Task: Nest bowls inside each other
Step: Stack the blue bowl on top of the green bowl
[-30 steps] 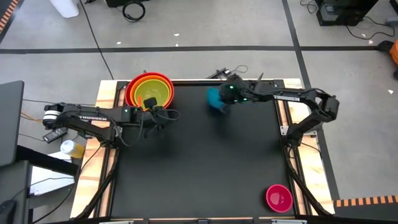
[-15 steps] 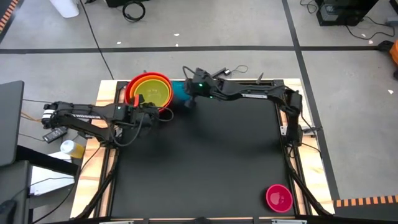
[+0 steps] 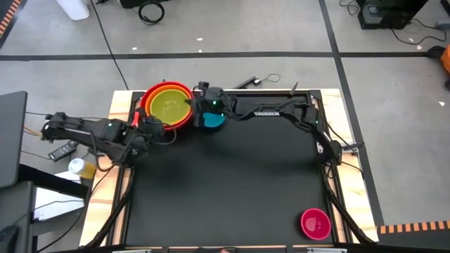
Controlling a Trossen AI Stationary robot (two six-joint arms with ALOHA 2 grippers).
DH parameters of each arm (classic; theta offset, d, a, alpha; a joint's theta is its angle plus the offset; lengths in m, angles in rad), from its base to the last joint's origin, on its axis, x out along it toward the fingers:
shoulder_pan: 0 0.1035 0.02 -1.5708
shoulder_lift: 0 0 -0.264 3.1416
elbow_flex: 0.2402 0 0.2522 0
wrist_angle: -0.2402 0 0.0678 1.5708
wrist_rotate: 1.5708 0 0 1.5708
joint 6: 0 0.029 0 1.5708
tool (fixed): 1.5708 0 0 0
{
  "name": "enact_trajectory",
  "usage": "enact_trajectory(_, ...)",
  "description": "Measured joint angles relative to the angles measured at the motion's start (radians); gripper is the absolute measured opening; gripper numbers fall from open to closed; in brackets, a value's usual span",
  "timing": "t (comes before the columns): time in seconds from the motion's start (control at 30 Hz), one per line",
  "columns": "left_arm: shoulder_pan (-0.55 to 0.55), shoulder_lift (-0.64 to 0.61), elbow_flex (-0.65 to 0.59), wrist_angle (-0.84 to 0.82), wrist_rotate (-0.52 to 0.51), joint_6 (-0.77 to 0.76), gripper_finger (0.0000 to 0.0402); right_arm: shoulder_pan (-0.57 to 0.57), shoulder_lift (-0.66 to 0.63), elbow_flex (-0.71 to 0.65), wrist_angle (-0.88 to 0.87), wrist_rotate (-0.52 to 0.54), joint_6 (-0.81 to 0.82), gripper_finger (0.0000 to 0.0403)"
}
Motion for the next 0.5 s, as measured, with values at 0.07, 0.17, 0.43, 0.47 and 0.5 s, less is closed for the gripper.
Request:
enact_trajectory(0.07, -0.012, -0.008, 0.0, -0.006, 0.0, -0.019, 0.0181, 0.015, 0.002, -0.002, -0.013, 0.079, -0.001, 0.0)
enact_trajectory(0.17, -0.028, -0.007, 0.0, -0.028, 0.0, -0.04, 0.0181, 0.031, -0.022, -0.001, -0.058, 0.188, 0.045, 0.0012)
enact_trajectory(0.43, -0.035, -0.005, -0.001, -0.046, 0.0, -0.086, 0.0181, -0.056, -0.163, 0.0, -0.372, 0.255, 0.38, 0.008)
enact_trajectory(0.47, -0.035, -0.005, -0.001, -0.046, 0.0, -0.09, 0.0181, -0.09, -0.179, 0.0, -0.423, 0.227, 0.452, 0.009)
enact_trajectory(0.5, -0.035, -0.005, -0.001, -0.046, 0.0, -0.092, 0.0181, -0.126, -0.192, 0.0, -0.472, 0.189, 0.517, 0.01)
